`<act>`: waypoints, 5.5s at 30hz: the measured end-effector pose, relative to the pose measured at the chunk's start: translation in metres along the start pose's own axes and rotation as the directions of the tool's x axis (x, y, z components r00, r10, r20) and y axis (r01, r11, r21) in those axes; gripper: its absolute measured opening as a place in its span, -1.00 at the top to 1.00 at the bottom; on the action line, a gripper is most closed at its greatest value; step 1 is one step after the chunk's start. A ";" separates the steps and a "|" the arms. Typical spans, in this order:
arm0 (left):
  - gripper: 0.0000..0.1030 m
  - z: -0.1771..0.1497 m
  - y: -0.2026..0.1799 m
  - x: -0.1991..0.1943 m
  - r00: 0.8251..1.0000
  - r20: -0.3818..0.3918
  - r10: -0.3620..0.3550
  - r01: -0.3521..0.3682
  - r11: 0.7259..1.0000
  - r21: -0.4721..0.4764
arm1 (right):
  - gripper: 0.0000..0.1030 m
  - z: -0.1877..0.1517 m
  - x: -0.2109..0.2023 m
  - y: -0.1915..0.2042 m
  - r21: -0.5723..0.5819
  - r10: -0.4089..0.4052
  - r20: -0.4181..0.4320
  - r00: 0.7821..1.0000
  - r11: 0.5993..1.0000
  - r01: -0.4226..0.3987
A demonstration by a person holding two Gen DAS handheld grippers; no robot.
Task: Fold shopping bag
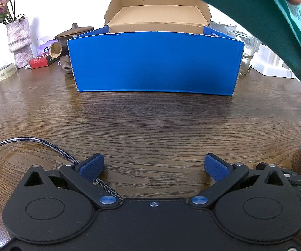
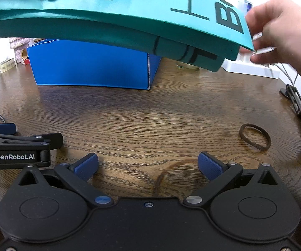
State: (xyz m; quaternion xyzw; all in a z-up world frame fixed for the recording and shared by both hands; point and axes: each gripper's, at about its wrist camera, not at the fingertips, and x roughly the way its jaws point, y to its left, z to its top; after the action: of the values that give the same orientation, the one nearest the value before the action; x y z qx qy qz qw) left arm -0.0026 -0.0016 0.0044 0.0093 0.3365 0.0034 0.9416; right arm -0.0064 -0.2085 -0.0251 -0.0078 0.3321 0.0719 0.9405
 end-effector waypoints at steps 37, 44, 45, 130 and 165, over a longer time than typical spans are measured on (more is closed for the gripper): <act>-1.00 -0.001 -0.001 0.000 1.000 0.000 0.000 0.000 1.000 0.000 | -1.00 0.000 0.000 0.000 0.000 0.000 0.000 1.000 1.000 0.000; -1.00 0.000 -0.001 0.000 1.000 0.000 0.000 0.000 1.000 -0.001 | -1.00 0.000 -0.001 0.000 0.000 0.000 0.000 1.000 1.000 0.000; -1.00 0.000 -0.001 0.000 1.000 0.000 0.000 0.000 1.000 -0.001 | -1.00 0.000 -0.001 0.000 0.000 0.000 0.000 1.000 1.000 0.000; -1.00 0.001 -0.002 -0.001 1.000 0.000 0.002 -0.002 1.000 -0.001 | -1.00 0.001 -0.002 0.001 0.000 0.001 0.000 1.000 1.000 -0.001; -1.00 0.033 0.055 0.000 0.953 0.252 -0.166 0.185 0.981 -0.054 | -0.70 0.045 0.021 -0.057 -0.270 0.452 0.059 0.890 0.866 -0.422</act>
State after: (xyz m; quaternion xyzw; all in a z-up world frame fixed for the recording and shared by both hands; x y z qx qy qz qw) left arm 0.0176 0.0525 0.0310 -0.0565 0.2162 -0.0686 0.9723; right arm 0.0463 -0.2590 -0.0052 -0.0463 0.2562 0.3247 0.9093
